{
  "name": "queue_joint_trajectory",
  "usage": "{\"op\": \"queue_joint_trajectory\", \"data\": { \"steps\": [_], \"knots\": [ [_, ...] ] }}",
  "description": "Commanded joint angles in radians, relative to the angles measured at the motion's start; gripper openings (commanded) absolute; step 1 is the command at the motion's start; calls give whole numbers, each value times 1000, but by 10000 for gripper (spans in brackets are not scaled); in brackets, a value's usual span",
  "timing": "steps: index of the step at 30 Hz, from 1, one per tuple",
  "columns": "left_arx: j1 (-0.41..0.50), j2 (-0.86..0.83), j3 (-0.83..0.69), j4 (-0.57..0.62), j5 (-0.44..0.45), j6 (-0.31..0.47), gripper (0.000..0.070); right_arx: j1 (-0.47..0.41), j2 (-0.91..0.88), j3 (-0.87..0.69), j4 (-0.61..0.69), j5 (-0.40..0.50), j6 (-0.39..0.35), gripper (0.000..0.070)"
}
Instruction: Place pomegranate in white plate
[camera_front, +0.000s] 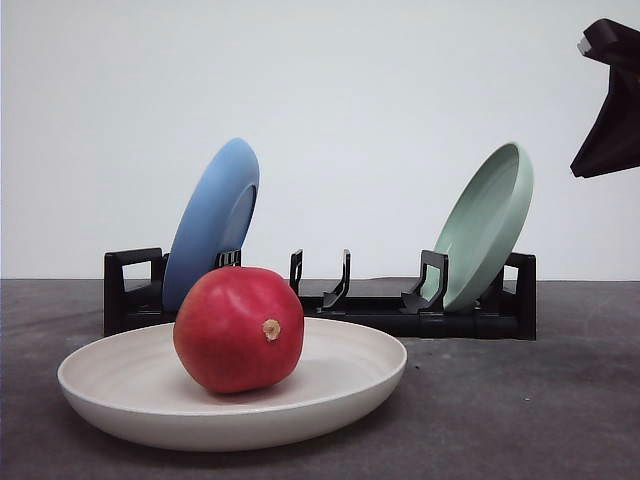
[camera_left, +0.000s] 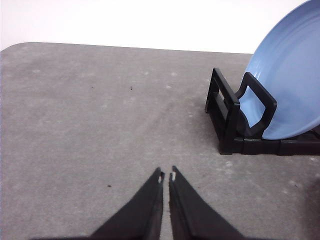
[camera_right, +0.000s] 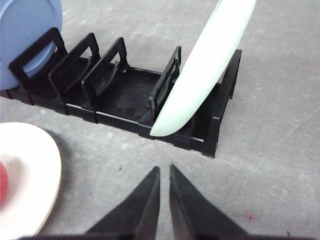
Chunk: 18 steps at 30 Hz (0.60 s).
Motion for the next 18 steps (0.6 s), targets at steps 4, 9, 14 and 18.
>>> {"op": "queue_joint_trajectory", "data": {
  "steps": [4, 9, 14, 18],
  "knots": [
    [0, 0, -11, -1, 2, -3, 0, -10, -80, -11, -12, 56, -146, 29],
    [0, 0, -11, -1, 2, -3, 0, -85, -234, -112, -17, 53, -145, 28],
    [0, 0, -11, -1, 2, -3, 0, -166, -449, -266, -12, 53, -141, 29],
    [0, 0, -11, -1, 2, -3, 0, -225, -599, -356, -5, 55, -142, 29]
  ]
}}
